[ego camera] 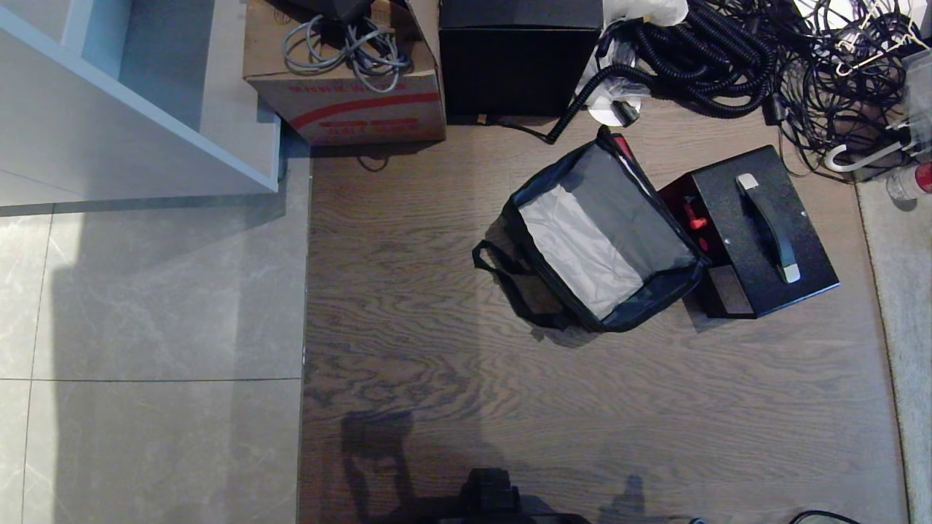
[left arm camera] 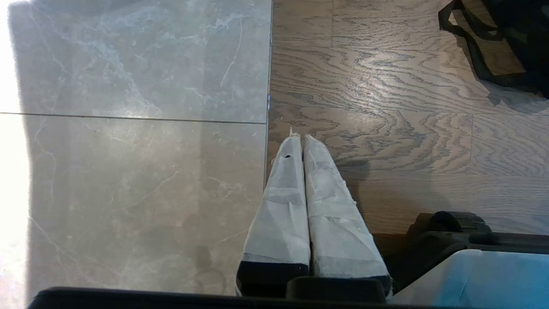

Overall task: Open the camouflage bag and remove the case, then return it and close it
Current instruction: Grip the handle again

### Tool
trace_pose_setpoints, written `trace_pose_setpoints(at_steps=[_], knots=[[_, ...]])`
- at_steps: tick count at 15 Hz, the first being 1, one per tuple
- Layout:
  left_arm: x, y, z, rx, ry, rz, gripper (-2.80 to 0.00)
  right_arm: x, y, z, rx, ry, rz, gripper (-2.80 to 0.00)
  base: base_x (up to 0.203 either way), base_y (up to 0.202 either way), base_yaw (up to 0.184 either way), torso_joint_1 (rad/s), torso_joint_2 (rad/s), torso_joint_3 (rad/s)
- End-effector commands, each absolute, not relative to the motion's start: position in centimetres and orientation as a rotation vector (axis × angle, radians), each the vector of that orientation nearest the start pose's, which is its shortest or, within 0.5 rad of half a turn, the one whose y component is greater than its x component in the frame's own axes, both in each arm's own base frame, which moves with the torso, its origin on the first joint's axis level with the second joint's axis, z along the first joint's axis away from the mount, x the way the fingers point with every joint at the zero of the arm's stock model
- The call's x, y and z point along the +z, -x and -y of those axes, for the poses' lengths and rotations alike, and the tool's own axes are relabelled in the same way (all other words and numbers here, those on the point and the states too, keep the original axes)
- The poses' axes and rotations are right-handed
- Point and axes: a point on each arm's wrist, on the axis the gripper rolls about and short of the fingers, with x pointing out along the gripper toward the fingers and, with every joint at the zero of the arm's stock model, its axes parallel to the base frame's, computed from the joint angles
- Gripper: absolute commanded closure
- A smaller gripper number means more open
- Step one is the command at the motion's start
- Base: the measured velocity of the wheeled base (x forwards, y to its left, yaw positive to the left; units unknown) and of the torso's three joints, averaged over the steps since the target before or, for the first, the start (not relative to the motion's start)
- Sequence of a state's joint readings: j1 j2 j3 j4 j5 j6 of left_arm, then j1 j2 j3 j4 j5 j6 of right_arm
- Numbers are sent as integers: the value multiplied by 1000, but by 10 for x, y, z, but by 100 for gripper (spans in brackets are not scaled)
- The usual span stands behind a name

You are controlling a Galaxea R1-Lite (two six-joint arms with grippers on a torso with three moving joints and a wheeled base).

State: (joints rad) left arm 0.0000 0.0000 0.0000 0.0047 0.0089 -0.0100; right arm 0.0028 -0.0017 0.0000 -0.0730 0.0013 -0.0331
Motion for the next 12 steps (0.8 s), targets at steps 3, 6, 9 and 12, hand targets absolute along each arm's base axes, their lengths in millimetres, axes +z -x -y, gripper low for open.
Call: trace_pose_setpoints(at_steps=[3, 6, 9, 12], knots=[[75, 23, 0, 9, 11, -5, 0, 74, 20, 0, 4, 34, 38, 0, 0, 0, 0, 0, 0, 0], [75, 23, 0, 9, 11, -5, 0, 74, 20, 0, 4, 34, 38, 0, 0, 0, 0, 0, 0, 0], [75, 23, 0, 9, 11, -5, 0, 74, 20, 0, 4, 34, 38, 0, 0, 0, 0, 0, 0, 0], [75, 23, 0, 9, 11, -5, 0, 74, 20, 0, 10, 53, 39, 0, 0, 0, 0, 0, 0, 0]])
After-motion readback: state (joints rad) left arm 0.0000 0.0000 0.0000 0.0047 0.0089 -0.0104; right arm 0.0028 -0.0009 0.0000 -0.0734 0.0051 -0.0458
